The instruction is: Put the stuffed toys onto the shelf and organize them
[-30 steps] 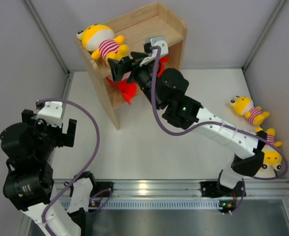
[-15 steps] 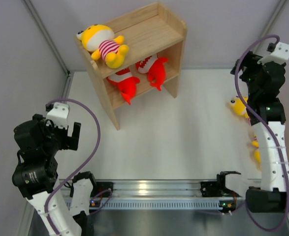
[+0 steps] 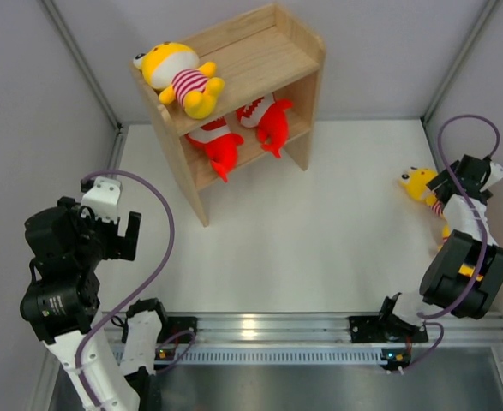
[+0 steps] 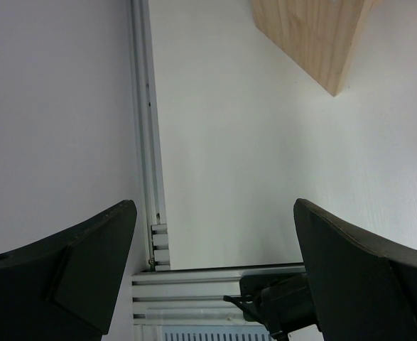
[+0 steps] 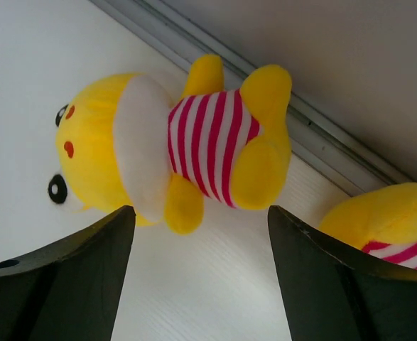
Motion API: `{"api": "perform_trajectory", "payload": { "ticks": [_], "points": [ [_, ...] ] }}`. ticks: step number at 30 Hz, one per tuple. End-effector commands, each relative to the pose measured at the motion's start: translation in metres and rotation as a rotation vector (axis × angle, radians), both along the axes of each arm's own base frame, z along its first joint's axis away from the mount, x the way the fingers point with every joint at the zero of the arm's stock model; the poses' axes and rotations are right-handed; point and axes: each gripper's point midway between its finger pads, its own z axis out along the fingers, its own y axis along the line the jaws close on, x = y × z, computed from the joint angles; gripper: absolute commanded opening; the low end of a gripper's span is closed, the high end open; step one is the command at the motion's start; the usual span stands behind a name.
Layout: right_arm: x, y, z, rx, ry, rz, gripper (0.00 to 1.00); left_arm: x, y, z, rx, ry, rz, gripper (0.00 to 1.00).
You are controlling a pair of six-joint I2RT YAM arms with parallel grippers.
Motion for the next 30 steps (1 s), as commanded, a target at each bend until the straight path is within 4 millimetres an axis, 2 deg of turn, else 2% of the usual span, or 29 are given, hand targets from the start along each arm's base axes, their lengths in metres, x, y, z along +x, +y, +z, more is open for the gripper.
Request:
{"api": "perform_trajectory", "payload": {
  "ticks": [1,5,8,12,14,17,18,19,21,25,26,28,29,30],
  "points": [
    [0.01,-0.023,0.02,-0.066,-0.113,-0.082,0.76,0.01,0.002,0.012,0.011,-0.04,-0.004,0.99],
    [0.012,-0.03,0.01,-0.075,-0.089,-0.103,0.76,0.01,0.002,0.015,0.014,-0.047,-0.008,0.99],
    [0.013,-0.034,-0.009,-0.065,-0.043,-0.117,0.76,0.009,0.002,0.015,0.017,-0.048,-0.011,0.99],
    [0.018,-0.035,-0.021,-0.052,-0.029,-0.109,0.75,0.009,0.003,0.016,0.025,-0.048,-0.005,0.98],
    [0.02,-0.036,-0.024,-0.051,-0.028,-0.108,0.63,0.008,0.004,0.017,0.03,-0.053,-0.003,0.99],
    [0.021,-0.035,-0.02,-0.057,-0.053,-0.1,0.35,0.008,0.005,0.017,0.033,-0.051,0.003,0.98],
    [0.024,-0.036,-0.014,-0.068,-0.078,-0.101,0.27,0.008,0.005,0.017,0.032,-0.05,0.001,0.98],
    [0.024,-0.036,-0.011,-0.072,-0.089,-0.103,0.15,0.009,0.005,0.016,0.032,-0.047,0.002,0.98],
    [0.024,-0.037,-0.005,-0.081,-0.098,-0.105,0.02,0.008,0.005,0.016,0.033,-0.049,0.002,0.99],
    [0.029,-0.024,0.02,-0.055,-0.19,-0.065,0.0,0.008,0.005,0.015,0.033,-0.043,0.002,0.98],
    [0.028,-0.021,0.039,-0.066,-0.245,-0.063,0.0,0.008,0.005,0.015,0.032,-0.045,0.005,0.98],
    [0.027,-0.013,0.058,-0.081,-0.298,-0.049,0.0,0.008,0.005,0.015,0.034,-0.046,0.003,0.99],
    [0.024,-0.011,0.076,-0.1,-0.339,-0.046,0.0,0.008,0.005,0.015,0.033,-0.047,0.001,0.98],
    [0.022,-0.009,0.085,-0.11,-0.356,-0.043,0.0,0.008,0.004,0.015,0.033,-0.047,-0.002,0.99]
  ]
}}
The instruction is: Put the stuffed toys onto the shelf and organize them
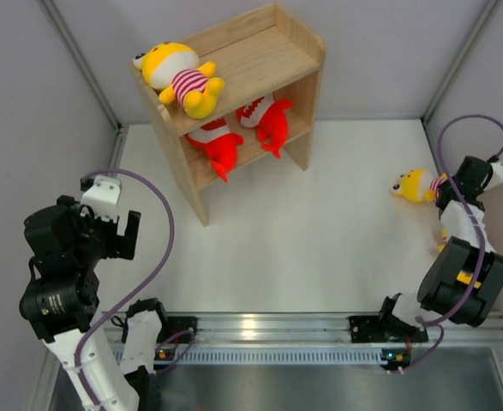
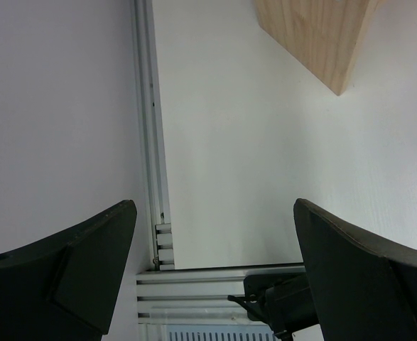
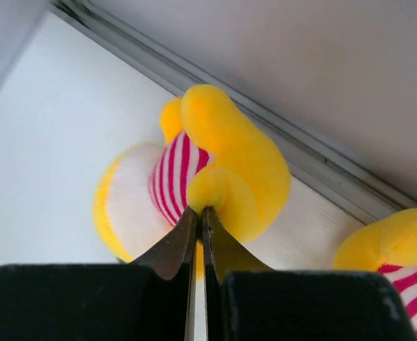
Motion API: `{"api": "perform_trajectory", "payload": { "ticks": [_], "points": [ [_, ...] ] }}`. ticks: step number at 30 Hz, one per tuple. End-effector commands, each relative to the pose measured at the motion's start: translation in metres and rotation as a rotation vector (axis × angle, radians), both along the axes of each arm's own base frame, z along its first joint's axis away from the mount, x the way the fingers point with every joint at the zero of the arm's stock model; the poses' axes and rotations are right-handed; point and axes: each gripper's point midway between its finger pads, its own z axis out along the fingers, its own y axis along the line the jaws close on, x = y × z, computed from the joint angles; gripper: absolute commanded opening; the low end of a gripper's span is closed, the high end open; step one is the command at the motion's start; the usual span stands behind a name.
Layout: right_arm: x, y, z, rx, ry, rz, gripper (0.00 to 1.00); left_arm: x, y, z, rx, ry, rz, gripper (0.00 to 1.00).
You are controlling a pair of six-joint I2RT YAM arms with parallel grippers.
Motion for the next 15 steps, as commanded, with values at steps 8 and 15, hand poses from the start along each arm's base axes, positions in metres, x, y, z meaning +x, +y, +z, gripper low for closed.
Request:
{"api": "perform_trajectory", "payload": {
  "ticks": [8,15],
  "points": [
    [0.004,0.05,0.146,-0.105,-0.389,0.148,0.0,0.007,0.001,0.015,0.019,-0.054,-0.009,0.99],
    [-0.004,0.11,0.272,-0.124,-0.665,0.262,0.0,0.006,0.0,0.015,0.015,-0.058,-0.012,0.98]
  ]
}}
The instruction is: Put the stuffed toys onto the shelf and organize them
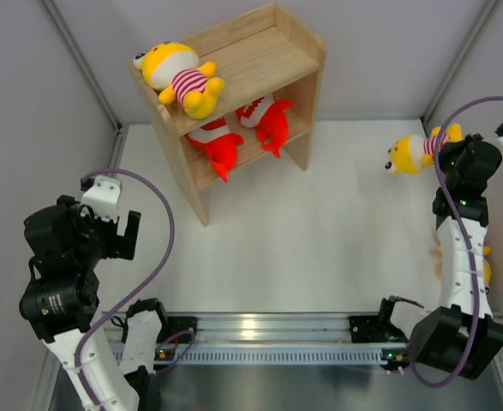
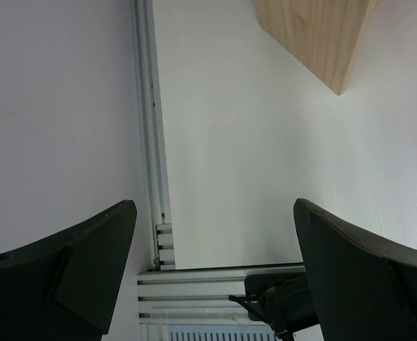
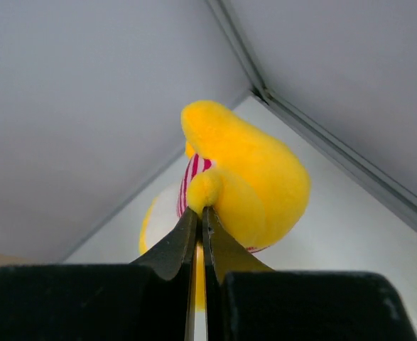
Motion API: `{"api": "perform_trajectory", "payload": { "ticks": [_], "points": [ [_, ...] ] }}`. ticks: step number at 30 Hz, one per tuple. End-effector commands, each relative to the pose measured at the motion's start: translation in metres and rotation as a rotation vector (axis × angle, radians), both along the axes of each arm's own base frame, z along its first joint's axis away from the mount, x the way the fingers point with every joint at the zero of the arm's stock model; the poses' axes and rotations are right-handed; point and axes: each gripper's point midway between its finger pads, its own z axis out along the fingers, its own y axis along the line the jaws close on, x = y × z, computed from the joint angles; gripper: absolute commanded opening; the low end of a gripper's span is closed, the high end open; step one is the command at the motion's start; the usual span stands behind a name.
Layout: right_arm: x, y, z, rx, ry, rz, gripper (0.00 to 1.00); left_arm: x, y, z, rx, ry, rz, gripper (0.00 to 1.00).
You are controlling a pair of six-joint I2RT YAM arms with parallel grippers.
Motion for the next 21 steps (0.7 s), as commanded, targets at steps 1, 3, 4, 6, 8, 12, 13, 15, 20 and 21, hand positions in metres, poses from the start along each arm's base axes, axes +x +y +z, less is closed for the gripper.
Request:
{"api": "perform_trajectory", "payload": {
  "ticks": [1,3,4,6,8,12,13,15,20,21],
  "points": [
    [-0.017,0.038,0.134,-0.028,-0.329,0.081,0.0,0.006,-0.001,0.014,0.009,-0.057,-0.012,0.99],
    [-0.018,0.064,0.165,-0.007,-0.405,0.14,0.0,0.006,-0.002,0.013,0.006,-0.056,-0.014,0.99],
    [-0.023,0.074,0.194,-0.009,-0.472,0.164,0.0,0.006,-0.003,0.014,0.004,-0.06,-0.018,0.99],
    [-0.032,0.102,0.232,0.018,-0.56,0.222,0.0,0.005,-0.003,0.015,0.005,-0.064,-0.018,0.99],
    [-0.035,0.121,0.26,0.059,-0.648,0.263,0.0,0.005,-0.003,0.015,0.003,-0.063,-0.018,0.99],
    [-0.044,0.162,0.311,0.169,-0.795,0.342,0.0,0.005,-0.004,0.014,-0.002,-0.062,-0.021,0.99],
    [-0.037,0.173,0.314,0.19,-0.802,0.356,0.0,0.005,-0.004,0.013,-0.001,-0.062,-0.023,0.99],
    [-0.044,0.196,0.337,0.243,-0.866,0.395,0.0,0.005,-0.004,0.013,-0.003,-0.061,-0.022,0.98],
    [-0.005,0.28,0.342,0.309,-0.823,0.483,0.0,0.004,-0.004,0.012,-0.002,-0.06,-0.018,0.99],
    [-0.005,0.285,0.354,0.325,-0.846,0.479,0.0,0.003,-0.003,0.012,0.002,-0.06,-0.017,0.98]
  ]
}}
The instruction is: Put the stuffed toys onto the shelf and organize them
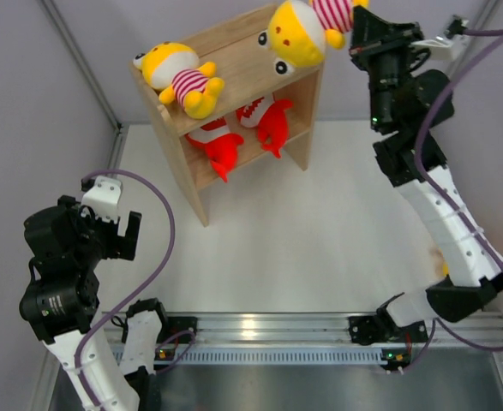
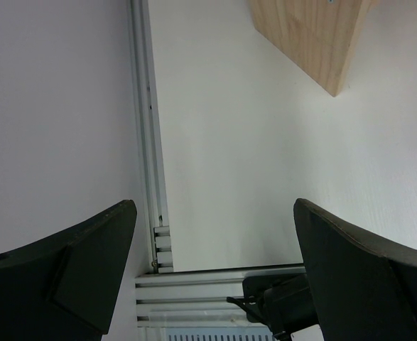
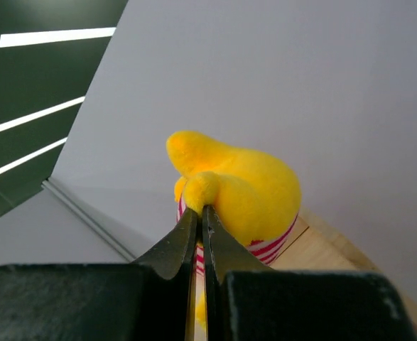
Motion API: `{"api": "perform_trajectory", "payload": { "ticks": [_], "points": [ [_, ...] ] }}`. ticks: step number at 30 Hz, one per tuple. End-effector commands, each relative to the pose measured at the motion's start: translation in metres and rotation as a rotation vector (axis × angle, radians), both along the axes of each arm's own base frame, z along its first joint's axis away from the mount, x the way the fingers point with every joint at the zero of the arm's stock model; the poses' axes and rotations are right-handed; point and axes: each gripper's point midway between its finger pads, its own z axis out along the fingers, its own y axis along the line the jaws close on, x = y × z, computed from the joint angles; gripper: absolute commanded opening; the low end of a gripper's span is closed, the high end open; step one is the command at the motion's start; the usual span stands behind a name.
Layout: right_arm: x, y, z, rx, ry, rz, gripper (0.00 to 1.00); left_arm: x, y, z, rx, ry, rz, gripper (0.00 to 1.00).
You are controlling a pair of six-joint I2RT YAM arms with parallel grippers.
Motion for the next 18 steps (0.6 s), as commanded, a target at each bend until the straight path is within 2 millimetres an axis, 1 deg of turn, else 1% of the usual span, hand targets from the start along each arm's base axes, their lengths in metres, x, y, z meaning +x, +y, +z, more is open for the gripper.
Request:
{"api": "perform_trajectory", "payload": {
  "ticks": [1,2,3,4,5,6,7,8,10,11,12,14,15,16,17,18],
  "points": [
    [0.031,0.043,0.001,0.04,0.015,-0.007,0.0,0.003,0.0,0.011,0.014,-0.055,-0.001,0.98],
    [0.038,0.053,-0.002,0.043,0.029,-0.007,0.0,0.003,0.001,0.011,0.016,-0.054,0.003,0.98],
    [0.035,0.059,0.011,0.067,0.01,0.006,0.0,0.003,0.002,0.01,0.02,-0.052,0.004,0.98],
    [0.059,0.079,-0.01,0.044,0.065,0.015,0.0,0.002,0.002,0.009,0.02,-0.049,0.007,0.99],
    [0.066,0.086,-0.013,0.043,0.077,0.016,0.0,0.002,0.003,0.008,0.025,-0.046,0.01,0.99],
    [0.066,0.086,-0.003,0.06,0.065,0.009,0.0,0.002,0.004,0.007,0.028,-0.044,0.011,0.99],
    [0.084,0.1,-0.024,0.027,0.116,-0.004,0.0,0.001,0.004,0.006,0.03,-0.04,0.013,0.99],
    [0.085,0.104,-0.025,0.032,0.125,-0.014,0.0,0.002,0.004,0.005,0.029,-0.039,0.011,0.98],
    [0.095,0.109,-0.042,0.018,0.165,-0.035,0.0,0.001,0.003,0.005,0.028,-0.041,0.008,0.99],
    [0.098,0.107,-0.049,0.017,0.185,-0.058,0.0,0.001,0.003,0.005,0.028,-0.042,0.007,0.99],
    [0.1,0.107,-0.058,0.004,0.206,-0.07,0.0,0.001,0.003,0.005,0.026,-0.04,0.005,0.99],
    [0.098,0.106,-0.065,-0.011,0.215,-0.08,0.0,0.001,0.002,0.005,0.025,-0.042,0.003,0.99],
    [0.1,0.107,-0.076,-0.035,0.234,-0.087,0.0,0.001,0.002,0.005,0.024,-0.042,0.003,0.99],
    [0.091,0.103,-0.071,-0.06,0.225,-0.102,0.0,0.001,0.002,0.005,0.024,-0.042,0.005,0.99],
    [0.083,0.107,-0.068,-0.063,0.211,-0.099,0.0,0.001,0.002,0.005,0.024,-0.042,0.005,0.99],
    [0.076,0.107,-0.073,-0.088,0.213,-0.1,0.01,0.001,0.002,0.006,0.023,-0.045,0.004,0.99]
  ]
}}
